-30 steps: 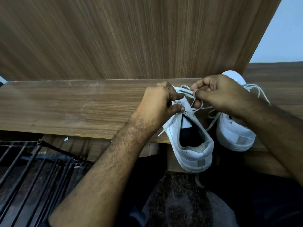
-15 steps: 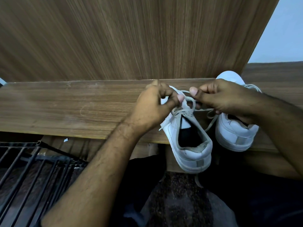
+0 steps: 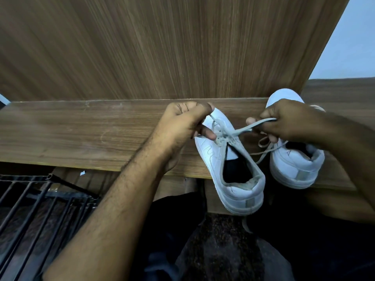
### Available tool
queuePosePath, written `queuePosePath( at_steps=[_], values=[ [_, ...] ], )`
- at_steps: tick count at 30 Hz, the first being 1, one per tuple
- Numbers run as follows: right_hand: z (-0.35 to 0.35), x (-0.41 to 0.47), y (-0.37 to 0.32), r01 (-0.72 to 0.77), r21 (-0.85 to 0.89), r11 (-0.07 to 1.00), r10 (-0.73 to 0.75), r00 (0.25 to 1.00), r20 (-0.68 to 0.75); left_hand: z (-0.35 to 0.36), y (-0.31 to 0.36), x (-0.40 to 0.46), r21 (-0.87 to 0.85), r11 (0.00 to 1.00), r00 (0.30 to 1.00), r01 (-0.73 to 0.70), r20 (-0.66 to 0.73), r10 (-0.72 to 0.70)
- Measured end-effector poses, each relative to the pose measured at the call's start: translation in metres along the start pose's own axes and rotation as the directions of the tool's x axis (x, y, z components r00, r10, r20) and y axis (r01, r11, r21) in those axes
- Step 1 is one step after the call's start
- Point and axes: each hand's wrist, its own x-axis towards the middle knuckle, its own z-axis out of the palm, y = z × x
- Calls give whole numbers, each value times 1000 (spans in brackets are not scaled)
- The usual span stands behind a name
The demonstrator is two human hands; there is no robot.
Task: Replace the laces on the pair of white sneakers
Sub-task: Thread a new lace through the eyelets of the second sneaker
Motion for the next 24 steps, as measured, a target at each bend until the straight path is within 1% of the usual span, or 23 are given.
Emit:
queuePosePath(
  at_steps=[1, 2, 4, 5, 6, 7, 8, 9, 10, 11, 12, 13, 14, 15, 16, 17, 18, 20, 21, 22, 23, 24],
  values=[
    [1, -4, -3, -18, 171, 985, 14, 1000, 25, -1, 1, 0, -53, 998, 1000, 23, -2, -23],
    [2, -7, -7, -47, 313, 948, 41, 999, 28, -4, 1, 0, -101, 993, 998, 57, 3, -58],
    [1, -8, -10, -104, 546, 832, 122, 993, 2, -15, 3, 1, -216, 964, 987, 158, 42, -152],
    [-1, -5, -10, -122, 646, 753, 160, 987, 0, -23, 4, 2, -318, 924, 977, 211, 83, -195],
    [-4, -3, -10, -137, 733, 666, 194, 981, 7, -30, 6, 4, -438, 865, 970, 245, 117, -215],
    [-6, -1, -9, -147, 803, 578, 217, 976, 22, -38, 6, 6, -551, 800, 971, 239, 116, -210],
    [-7, 0, -8, -150, 858, 491, 227, 973, 41, -44, 5, 9, -639, 744, 977, 194, 62, -202],
    [-7, 1, -6, -151, 895, 419, 228, 972, 57, -48, 3, 11, -689, 713, 976, 132, -35, -215],
    [-5, 2, -6, -149, 919, 366, 226, 972, 68, -50, 1, 13, -677, 732, 958, 76, -154, -243],
    [-2, 2, -6, -142, 933, 332, 219, 973, 71, -52, -3, 15, -596, 802, 920, 43, -289, -263],
    [0, 2, -6, -130, 941, 311, 206, 976, 66, -53, -8, 17, -425, 905, 872, 37, -428, -237],
    [1, 2, -6, -114, 948, 297, 196, 979, 56, -55, -13, 17, -140, 987, 825, 78, -546, -142],
    [2, 3, -7, -93, 956, 278, 188, 981, 41, -58, -21, 18, 218, 962, 795, 165, -606, 0],
    [1, 5, -6, -70, 961, 267, 189, 982, 19, -61, -26, 19, 529, 803, 802, 276, -587, 110],
    [2, 7, -6, -46, 958, 283, 198, 980, -12, -61, -27, 19, 706, 617, 826, 347, -542, 156],
    [2, 9, -5, -19, 941, 337, 208, 977, -55, -59, -25, 18, 779, 499, 848, 379, -508, 149],
    [3, 11, -5, 11, 905, 425, 208, 972, -109, -54, -22, 17, 799, 461, 866, 386, -486, 117],
    [8, 10, -6, 48, 755, 654, 159, 967, -200, -41, -18, 18, 787, 507, 901, 351, -432, 46],
    [10, 7, -7, 62, 621, 781, 111, 966, -235, -34, -18, 19, 783, 536, 921, 315, -389, 29],
    [13, 5, -8, 82, 430, 899, 40, 962, -269, -26, -19, 19, 774, 577, 943, 262, -331, 15],
    [17, 4, -9, 110, 211, 971, -48, 959, -278, -20, -22, 19, 733, 647, 963, 209, -269, -6],
    [20, 5, -8, 137, 23, 990, -125, 953, -274, -14, -25, 19, 673, 720, 978, 169, -206, -36]
  ],
)
